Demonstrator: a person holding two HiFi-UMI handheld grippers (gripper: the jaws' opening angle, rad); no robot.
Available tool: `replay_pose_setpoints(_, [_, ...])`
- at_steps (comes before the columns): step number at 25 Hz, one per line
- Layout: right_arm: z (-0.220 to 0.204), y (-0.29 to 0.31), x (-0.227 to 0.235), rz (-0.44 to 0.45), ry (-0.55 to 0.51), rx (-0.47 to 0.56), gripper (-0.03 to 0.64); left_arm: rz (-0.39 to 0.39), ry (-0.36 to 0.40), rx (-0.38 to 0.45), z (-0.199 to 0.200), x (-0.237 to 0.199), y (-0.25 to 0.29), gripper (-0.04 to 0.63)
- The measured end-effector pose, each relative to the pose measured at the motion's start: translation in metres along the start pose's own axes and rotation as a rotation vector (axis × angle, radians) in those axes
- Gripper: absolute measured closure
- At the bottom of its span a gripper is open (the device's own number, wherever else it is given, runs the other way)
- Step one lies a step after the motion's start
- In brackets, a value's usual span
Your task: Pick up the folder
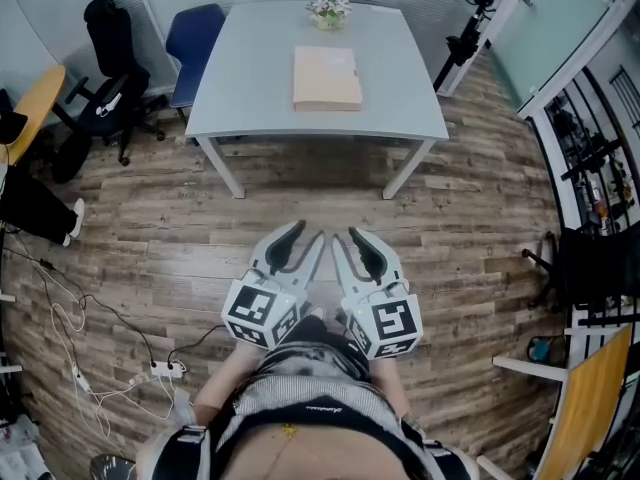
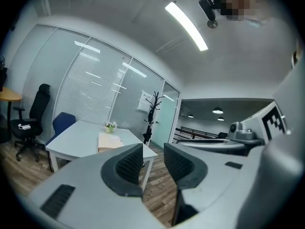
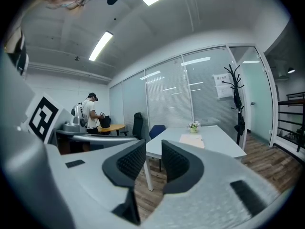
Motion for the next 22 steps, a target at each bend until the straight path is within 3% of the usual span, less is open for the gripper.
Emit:
replay_pose_setpoints(11, [0.001, 0.034, 0.017, 0.012, 0.016, -0.001, 0.502, 0.039, 0.015, 0.017, 0.009, -0.026, 0.021, 0.479])
replay_pose_setpoints(22, [0.004, 0.139, 0.065, -0.038, -0.009, 0.008, 0.499, -0.018, -0.003, 0.005, 0.014, -0.107, 0.116, 0.479])
Point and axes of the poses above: the fingertips, and each gripper's own axes: y forward along the fingers, x to its right, z out of its top, the point moved 10 cm from there along -y, backward along the fingers, and after that the axes turned 10 degrees about x, right-handed, at the moved point
